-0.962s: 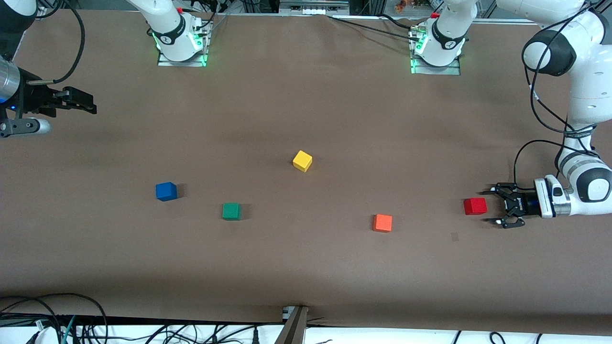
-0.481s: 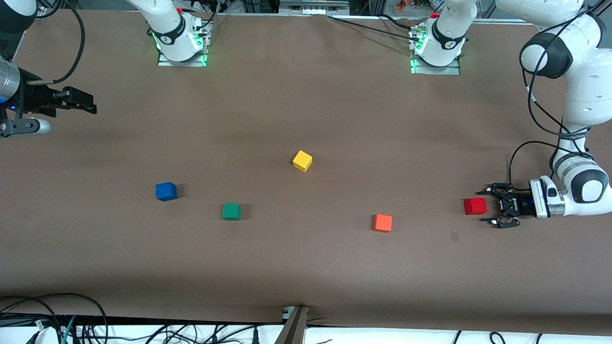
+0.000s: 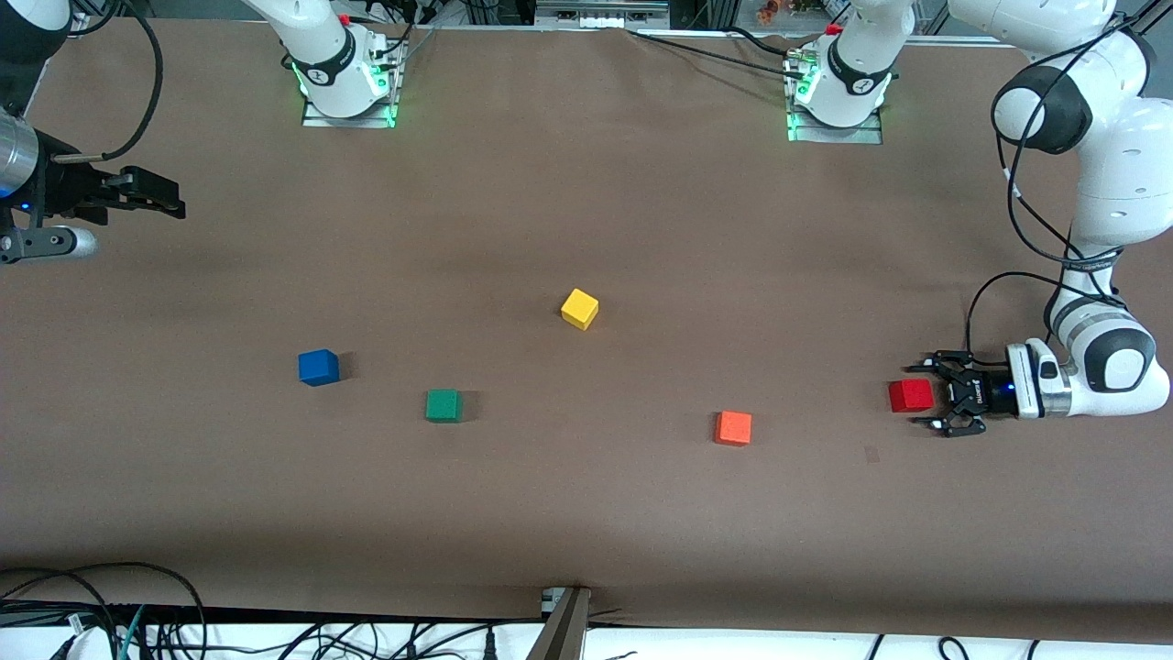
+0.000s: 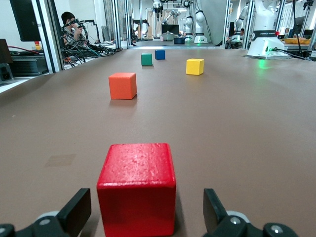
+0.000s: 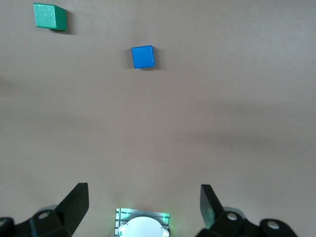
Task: Pass red block to right arm, stack on blue
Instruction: 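Close the left gripper around the red cube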
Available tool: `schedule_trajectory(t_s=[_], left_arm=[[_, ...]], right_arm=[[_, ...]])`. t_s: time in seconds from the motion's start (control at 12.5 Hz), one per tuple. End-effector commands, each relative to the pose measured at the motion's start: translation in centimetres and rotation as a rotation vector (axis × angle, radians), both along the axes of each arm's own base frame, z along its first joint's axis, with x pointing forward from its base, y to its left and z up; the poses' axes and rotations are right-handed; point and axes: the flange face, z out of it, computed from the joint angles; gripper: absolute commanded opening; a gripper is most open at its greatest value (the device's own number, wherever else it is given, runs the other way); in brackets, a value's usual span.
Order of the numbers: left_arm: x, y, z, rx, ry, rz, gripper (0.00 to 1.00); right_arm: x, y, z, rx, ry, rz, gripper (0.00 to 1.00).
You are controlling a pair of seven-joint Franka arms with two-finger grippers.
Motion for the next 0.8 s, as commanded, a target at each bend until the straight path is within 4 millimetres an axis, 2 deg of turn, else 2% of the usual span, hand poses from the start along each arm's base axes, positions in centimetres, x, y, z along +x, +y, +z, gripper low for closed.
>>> schedule_trajectory(t_s=[0.0, 0.08, 0.16, 0.24, 0.32, 0.4, 0.56, 0.64, 0.72], left_arm=[[0.2, -0.2, -0.1, -0.03, -0.061, -0.011, 1.0], [0.3, -0.4, 0.0, -0.028, -0.069, -0.018, 1.0], [0.4, -0.6, 0.0, -0.028, -0.079, -0.025, 0.67], [0.6, -0.9, 0.1, -0.025, -0.08, -0.03, 0.22], [0.7, -0.8, 0.2, -0.021, -0.083, -0.028, 0.04], [0.5, -0.6, 0.1, -0.024, -0.083, -0.022, 0.0], [0.6, -0.7, 0.3, -0.025, -0.081, -0.023, 0.0], [0.8, -1.0, 0.4, -0.026, -0.079, -0.028, 0.0], [1.2, -2.2, 0.6, -0.031, -0.079, -0.047, 0.0]], right_arm=[[0.1, -0.1, 0.3, 0.018, -0.006, -0.004, 1.0], [0.2, -0.1, 0.2, 0.018, -0.004, 0.001, 1.0], [0.4, -0.2, 0.2, 0.018, -0.006, 0.002, 1.0], [0.6, -0.2, 0.3, 0.018, -0.01, 0.004, 1.0], [1.0, -0.1, 0.4, 0.018, -0.013, 0.009, 1.0], [1.3, -0.1, 0.3, 0.017, -0.015, 0.009, 1.0], [1.5, 0.0, 0.0, 0.016, -0.01, 0.004, 1.0], [1.5, 0.1, 0.0, 0.016, -0.01, 0.0, 1.0], [1.5, 0.6, -0.1, 0.016, -0.009, 0.009, 1.0]])
